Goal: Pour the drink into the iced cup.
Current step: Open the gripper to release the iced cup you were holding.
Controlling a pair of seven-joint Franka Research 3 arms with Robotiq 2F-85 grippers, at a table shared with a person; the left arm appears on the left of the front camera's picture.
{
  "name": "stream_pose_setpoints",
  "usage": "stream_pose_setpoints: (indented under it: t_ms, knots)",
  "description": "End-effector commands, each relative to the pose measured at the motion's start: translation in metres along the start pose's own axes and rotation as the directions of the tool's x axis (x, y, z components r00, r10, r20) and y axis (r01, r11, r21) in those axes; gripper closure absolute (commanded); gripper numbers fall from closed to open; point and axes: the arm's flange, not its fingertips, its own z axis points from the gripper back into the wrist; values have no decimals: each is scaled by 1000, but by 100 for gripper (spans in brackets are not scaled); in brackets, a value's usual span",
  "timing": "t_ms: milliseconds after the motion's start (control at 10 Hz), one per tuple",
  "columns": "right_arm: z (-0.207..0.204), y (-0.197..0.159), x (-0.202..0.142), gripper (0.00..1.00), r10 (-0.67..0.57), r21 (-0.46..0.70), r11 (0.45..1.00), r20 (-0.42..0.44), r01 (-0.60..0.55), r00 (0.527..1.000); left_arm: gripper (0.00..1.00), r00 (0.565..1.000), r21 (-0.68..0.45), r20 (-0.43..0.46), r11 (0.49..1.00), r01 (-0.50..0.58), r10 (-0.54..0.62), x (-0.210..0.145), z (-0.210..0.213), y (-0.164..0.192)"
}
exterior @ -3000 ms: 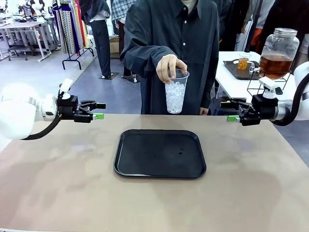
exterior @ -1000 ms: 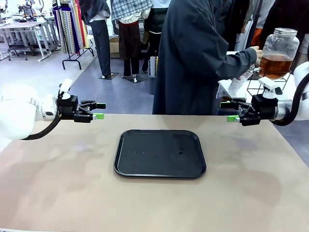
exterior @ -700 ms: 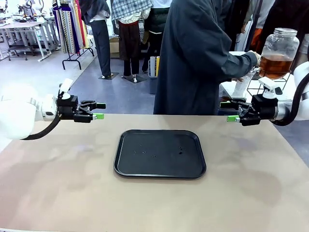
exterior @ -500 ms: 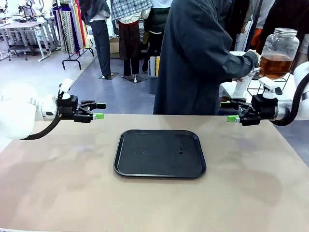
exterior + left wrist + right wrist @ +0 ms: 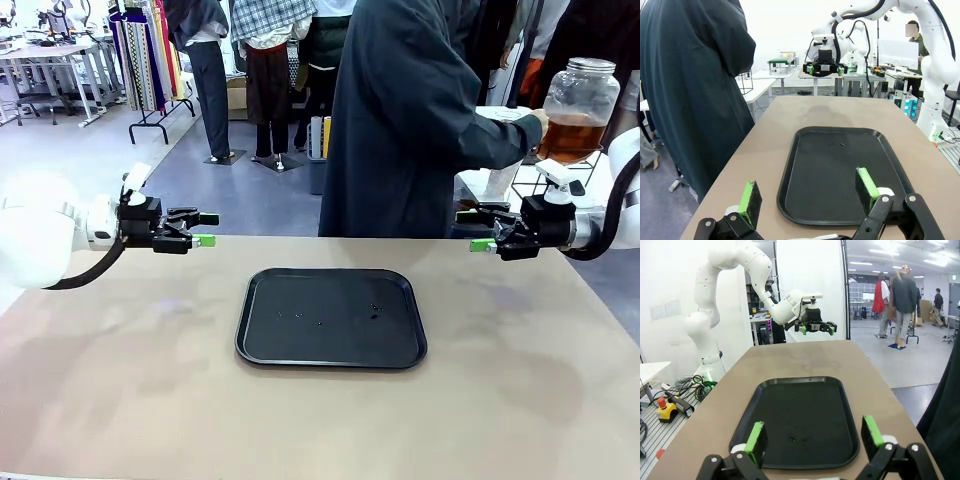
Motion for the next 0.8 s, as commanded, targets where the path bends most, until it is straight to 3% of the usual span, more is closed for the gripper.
stream_pose_setpoints:
  t_ms: [0, 700]
  knots:
    - [-1, -1, 3, 0, 1, 8, 1000, -5, -1, 1000, 0, 1000, 2, 1, 1000, 4, -4, 2, 0, 1]
    - [-1, -1, 3, 0, 1, 8, 1000, -5, -1, 1000, 0, 1000, 2, 1, 1000, 4, -4, 2, 0, 1]
